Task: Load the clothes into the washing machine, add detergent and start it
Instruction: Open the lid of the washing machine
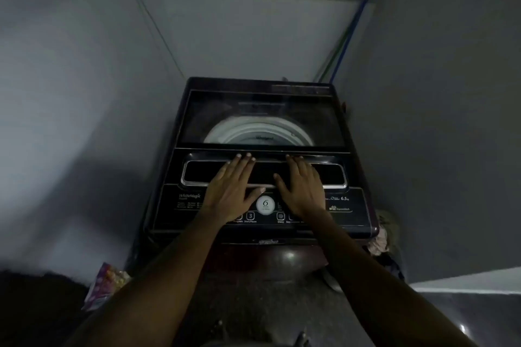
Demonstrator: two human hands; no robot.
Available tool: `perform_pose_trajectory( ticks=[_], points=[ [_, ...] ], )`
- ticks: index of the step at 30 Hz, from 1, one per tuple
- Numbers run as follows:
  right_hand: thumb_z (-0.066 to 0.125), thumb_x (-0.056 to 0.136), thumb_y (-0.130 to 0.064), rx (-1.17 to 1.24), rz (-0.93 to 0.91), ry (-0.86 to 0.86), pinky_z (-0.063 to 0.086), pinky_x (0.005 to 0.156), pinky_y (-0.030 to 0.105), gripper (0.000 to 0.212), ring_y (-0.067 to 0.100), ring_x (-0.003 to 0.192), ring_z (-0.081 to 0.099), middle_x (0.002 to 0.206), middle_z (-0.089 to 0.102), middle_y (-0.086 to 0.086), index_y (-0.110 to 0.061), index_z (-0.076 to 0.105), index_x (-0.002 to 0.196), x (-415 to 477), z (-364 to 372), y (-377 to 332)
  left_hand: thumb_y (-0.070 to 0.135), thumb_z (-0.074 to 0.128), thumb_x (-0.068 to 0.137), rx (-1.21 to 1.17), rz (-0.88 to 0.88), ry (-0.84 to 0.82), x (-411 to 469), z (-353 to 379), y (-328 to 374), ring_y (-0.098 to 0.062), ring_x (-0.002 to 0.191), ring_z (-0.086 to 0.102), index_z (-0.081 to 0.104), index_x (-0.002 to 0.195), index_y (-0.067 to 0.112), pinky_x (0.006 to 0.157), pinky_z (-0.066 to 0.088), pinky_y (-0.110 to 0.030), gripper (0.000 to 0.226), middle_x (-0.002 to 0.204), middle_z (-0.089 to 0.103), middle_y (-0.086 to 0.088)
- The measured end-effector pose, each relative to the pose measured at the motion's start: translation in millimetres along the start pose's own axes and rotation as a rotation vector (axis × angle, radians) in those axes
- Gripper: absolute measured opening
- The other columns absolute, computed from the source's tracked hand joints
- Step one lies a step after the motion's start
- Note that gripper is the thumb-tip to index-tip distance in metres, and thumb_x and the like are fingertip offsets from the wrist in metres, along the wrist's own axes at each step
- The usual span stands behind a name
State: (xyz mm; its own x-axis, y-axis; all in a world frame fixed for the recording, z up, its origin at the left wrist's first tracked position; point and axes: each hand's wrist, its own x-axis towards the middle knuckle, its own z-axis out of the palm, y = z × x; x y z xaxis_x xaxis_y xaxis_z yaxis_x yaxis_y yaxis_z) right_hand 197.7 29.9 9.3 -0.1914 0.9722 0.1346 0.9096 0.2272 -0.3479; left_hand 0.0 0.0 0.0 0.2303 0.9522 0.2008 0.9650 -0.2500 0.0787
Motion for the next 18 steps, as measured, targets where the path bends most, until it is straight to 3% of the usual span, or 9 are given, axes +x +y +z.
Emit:
perform_pose_trajectory(
  ticks=[3,7,11,13,16,18],
  points=[
    [0.026,0.092,-0.066,-0.112,0.038,-0.079,0.016,0.118,0.039,0.071,0.022,0.142,0.026,0.149,0.038,0.006,-0.017,0.035,0.144,13.7,1.5,2.9,0.075,0.019,0.089,-0.046,-0.060,-0.047,1.2,3.3,-2.4,-0.021,0.150,0.018,0.024,0.153,0.011,0.120,0.016,-0.038,0.091,0.161,0.023,-0.008],
    [0.030,0.087,-0.072,-0.119,0.025,-0.113,0.028,0.109,0.038,0.070,0.023,0.122,0.043,0.127,0.052,0.005,-0.017,0.050,0.126,27.6,-0.3,3.5,0.076,0.022,0.088,-0.037,-0.065,-0.026,2.6,4.5,-1.3,-0.021,0.149,0.022,0.029,0.152,0.013,0.120,0.017,-0.038,0.090,0.159,0.029,-0.007],
    [0.040,0.080,-0.077,-0.048,0.058,-0.191,0.035,0.102,0.039,0.072,0.024,0.120,0.044,0.125,0.054,0.006,-0.016,0.056,0.117,42.4,-13.5,2.4,0.075,0.018,0.089,-0.011,-0.082,-0.016,1.0,-1.2,-0.4,-0.022,0.148,0.026,0.034,0.150,0.012,0.120,0.016,-0.037,0.088,0.157,0.034,-0.006],
    [0.041,0.079,-0.077,-0.044,0.054,-0.192,0.038,0.099,0.040,0.070,0.025,0.115,0.049,0.118,0.059,0.006,-0.017,0.061,0.109,49.3,-21.6,-0.5,0.073,0.022,0.091,-0.014,-0.115,0.065,-4.7,-5.1,2.3,-0.023,0.145,0.033,0.041,0.146,0.012,0.119,0.020,-0.039,0.084,0.153,0.041,-0.006],
    [0.035,0.080,-0.077,-0.031,0.051,-0.122,0.046,0.088,0.038,0.068,0.024,0.095,0.061,0.092,0.068,0.005,-0.019,0.068,0.087,64.8,-47.0,-8.6,0.065,0.034,0.094,0.004,-0.110,0.265,-8.1,-12.5,3.7,-0.024,0.138,0.042,0.050,0.140,0.012,0.115,0.029,-0.042,0.072,0.145,0.051,-0.005],
    [0.037,0.086,-0.070,-0.019,0.038,-0.135,0.047,0.081,0.035,0.062,0.023,0.083,0.062,0.080,0.066,0.004,-0.018,0.069,0.083,74.8,-67.7,-14.0,0.053,0.039,0.097,0.035,-0.102,0.401,1.1,-23.4,3.5,-0.024,0.133,0.049,0.055,0.136,0.014,0.112,0.029,-0.041,0.057,0.137,0.058,-0.003]
  ],
)
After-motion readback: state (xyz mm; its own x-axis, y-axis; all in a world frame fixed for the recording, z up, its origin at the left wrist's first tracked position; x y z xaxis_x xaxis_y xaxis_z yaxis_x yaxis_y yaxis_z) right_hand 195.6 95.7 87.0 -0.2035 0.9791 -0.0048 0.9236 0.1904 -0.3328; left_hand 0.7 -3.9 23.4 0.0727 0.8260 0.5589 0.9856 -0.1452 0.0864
